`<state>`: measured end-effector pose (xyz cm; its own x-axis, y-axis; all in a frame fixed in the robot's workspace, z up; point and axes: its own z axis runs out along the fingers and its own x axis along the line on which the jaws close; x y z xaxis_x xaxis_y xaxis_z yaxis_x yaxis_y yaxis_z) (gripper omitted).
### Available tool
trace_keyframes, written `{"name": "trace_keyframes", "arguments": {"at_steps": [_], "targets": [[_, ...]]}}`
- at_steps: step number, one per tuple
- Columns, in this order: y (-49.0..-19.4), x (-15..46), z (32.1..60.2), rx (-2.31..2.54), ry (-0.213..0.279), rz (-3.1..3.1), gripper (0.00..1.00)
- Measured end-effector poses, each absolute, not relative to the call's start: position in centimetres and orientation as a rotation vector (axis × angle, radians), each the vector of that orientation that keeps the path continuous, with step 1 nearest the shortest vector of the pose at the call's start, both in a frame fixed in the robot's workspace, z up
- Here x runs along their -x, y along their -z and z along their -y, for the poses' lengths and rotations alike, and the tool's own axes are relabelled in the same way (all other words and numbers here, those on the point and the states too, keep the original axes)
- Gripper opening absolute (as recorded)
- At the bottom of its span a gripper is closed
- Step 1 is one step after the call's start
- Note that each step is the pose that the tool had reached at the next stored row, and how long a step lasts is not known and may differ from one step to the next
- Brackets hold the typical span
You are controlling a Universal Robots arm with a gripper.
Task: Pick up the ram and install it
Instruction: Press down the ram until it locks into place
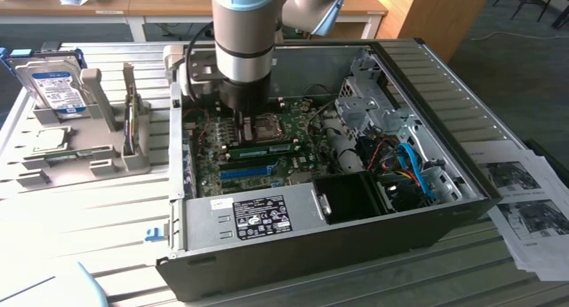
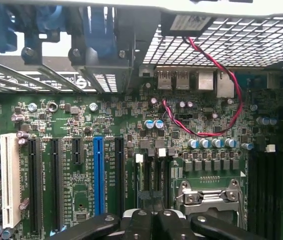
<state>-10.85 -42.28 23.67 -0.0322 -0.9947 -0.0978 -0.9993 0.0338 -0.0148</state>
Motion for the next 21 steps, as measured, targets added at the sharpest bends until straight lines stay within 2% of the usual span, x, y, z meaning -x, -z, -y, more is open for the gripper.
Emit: {"name": "trace_keyframes", "arguments": {"at_steps": [12, 21], "targets": [[-24.4, 10.2, 42.3, 2.14, -0.121, -2.216, 0.09], [-24.7, 10.2, 42.3, 2.141, -0.123, -2.217, 0.09]]}}
